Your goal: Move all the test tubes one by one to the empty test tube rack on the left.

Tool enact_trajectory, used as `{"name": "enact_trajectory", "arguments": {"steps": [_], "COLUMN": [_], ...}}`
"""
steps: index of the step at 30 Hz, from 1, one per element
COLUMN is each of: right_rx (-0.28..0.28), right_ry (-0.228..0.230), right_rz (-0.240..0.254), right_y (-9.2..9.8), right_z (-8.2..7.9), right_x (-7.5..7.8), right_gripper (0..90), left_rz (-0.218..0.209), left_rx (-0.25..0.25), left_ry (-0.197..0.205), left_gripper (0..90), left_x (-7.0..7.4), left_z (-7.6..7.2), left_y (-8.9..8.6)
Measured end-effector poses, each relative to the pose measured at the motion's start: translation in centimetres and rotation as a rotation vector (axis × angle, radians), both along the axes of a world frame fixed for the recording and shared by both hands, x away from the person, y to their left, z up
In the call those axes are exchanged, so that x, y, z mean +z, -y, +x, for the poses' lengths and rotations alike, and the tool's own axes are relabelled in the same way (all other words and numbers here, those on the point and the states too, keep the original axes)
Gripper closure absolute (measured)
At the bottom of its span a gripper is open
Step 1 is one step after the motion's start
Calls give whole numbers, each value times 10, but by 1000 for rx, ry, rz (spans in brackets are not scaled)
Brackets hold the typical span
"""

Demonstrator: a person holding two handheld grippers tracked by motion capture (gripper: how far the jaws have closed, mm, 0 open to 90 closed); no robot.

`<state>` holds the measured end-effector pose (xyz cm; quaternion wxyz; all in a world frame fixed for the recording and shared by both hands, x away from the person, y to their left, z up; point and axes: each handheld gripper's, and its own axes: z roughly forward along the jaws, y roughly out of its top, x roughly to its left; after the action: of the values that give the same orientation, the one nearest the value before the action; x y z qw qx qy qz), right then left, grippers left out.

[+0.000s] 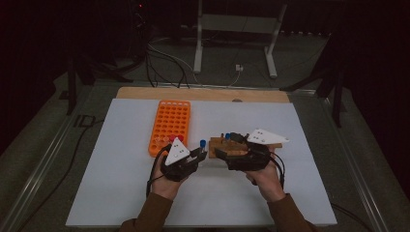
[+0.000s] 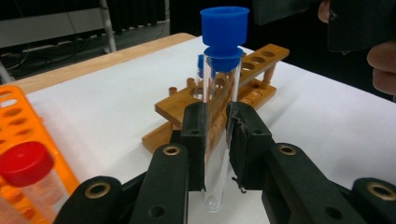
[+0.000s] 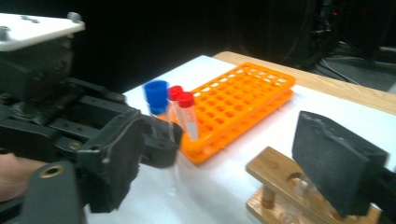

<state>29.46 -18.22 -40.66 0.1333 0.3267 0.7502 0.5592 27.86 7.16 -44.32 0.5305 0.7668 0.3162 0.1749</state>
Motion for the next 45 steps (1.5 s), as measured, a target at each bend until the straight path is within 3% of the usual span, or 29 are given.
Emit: {"name": "enact_trajectory", "arguments": {"steps": [7, 14, 45], "right_rx": [-41, -69, -93], "right_ry": [1, 4, -1], "right_rz": [-27, -51, -39], "right_y": [6, 11, 20], "right_z": [3, 5, 9], "right_x": [-1, -3, -4], "right_gripper": [40, 1, 0], "left_rz": [-16, -25, -64], "left_rx": [25, 32, 174], "left_ry": [5, 13, 2], "left_gripper": [774, 774, 773], "left_x": [4, 9, 15], "left_z": [2, 5, 17], "left_y": [-10, -21, -84]}}
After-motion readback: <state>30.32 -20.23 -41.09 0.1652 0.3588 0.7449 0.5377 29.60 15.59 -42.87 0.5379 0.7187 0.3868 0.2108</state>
